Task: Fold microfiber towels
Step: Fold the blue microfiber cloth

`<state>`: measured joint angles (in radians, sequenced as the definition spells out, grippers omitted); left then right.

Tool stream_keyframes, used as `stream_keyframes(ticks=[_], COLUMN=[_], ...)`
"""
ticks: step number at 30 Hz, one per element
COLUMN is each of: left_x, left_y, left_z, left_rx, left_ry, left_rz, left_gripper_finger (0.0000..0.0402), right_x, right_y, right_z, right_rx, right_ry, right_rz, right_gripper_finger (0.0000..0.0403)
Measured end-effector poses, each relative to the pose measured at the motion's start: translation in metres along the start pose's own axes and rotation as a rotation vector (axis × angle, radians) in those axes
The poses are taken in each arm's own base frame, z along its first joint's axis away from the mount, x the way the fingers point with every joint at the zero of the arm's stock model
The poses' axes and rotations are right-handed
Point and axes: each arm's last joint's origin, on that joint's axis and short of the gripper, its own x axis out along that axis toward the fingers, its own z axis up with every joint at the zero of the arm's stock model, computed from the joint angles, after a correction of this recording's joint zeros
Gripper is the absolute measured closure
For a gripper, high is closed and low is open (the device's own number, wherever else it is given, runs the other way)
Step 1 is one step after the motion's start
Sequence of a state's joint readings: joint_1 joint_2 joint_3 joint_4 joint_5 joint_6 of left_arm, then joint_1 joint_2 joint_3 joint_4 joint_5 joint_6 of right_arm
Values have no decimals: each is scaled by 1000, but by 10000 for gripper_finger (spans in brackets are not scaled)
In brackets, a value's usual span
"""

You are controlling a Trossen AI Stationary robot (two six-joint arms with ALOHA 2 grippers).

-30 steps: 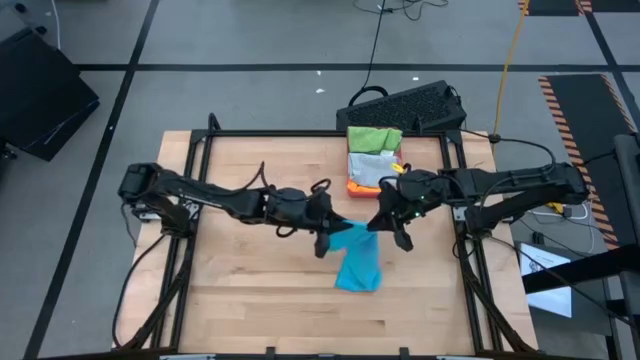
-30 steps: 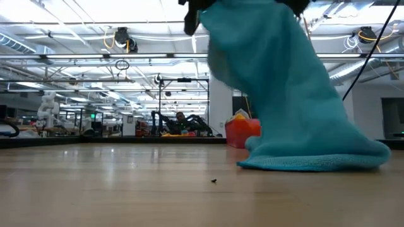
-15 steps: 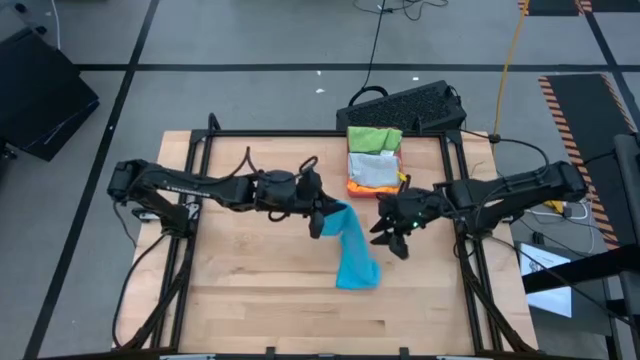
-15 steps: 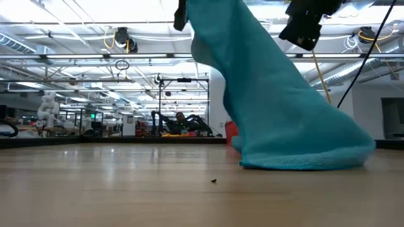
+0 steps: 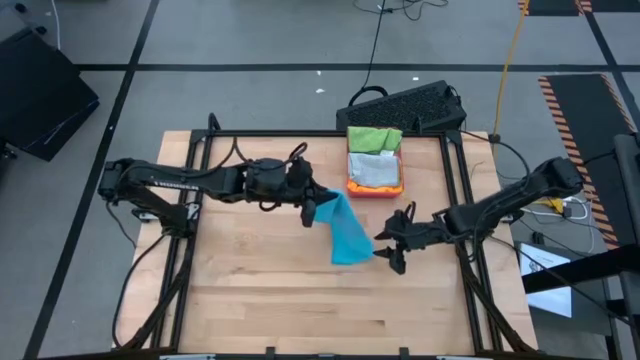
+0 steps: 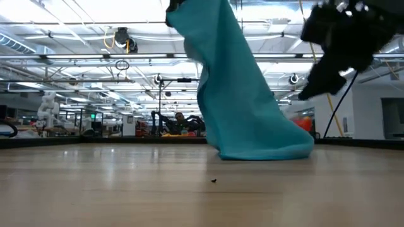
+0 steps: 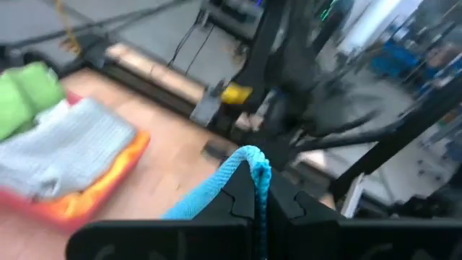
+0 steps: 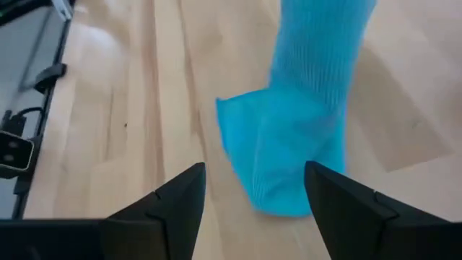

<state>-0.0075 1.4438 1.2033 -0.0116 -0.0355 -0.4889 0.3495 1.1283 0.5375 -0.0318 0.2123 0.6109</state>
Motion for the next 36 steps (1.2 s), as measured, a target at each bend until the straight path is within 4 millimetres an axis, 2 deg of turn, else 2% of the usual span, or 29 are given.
stream_keyframes(ticks=[4, 11, 15, 19, 22, 25, 28, 32, 36], left_x=[-7, -8, -8, -8, -8, -8, -8, -19, -37], left_y=[-6, -5, -5, -4, -4, -4, -5, -11, -21], left_z=[10, 9, 9, 9, 10, 10, 12, 23, 33], left_rx=[-8, -21, -29, -48, -52, -69, -75, -81, -98], left_ry=[-72, -54, -55, -57, -62, -63, -82, -151, -196], left_rz=[-42, -36, -35, -32, -34, -35, -49, -108, -177], left_gripper_finger=[397, 397, 399, 397, 399, 397, 399, 397, 399], right_x=[10, 28, 43, 60, 70, 79, 80, 68, 41], right_y=[-16, -29, -28, -28, -29, -29, -27, -19, -10], right_z=[-23, -41, -46, -47, -43, -40, -40, -28, -5], right_rx=[6, -35, -56, -80, -88, -96, -100, -51, 68], right_ry=[-53, -115, -116, -166, -197, -181, -142, -144, -171], right_rz=[-6, -1, 17, -66, -93, -70, -5, 124, 295], right_gripper_finger=[174, 174, 174, 185, 205, 244, 305, 389, 386])
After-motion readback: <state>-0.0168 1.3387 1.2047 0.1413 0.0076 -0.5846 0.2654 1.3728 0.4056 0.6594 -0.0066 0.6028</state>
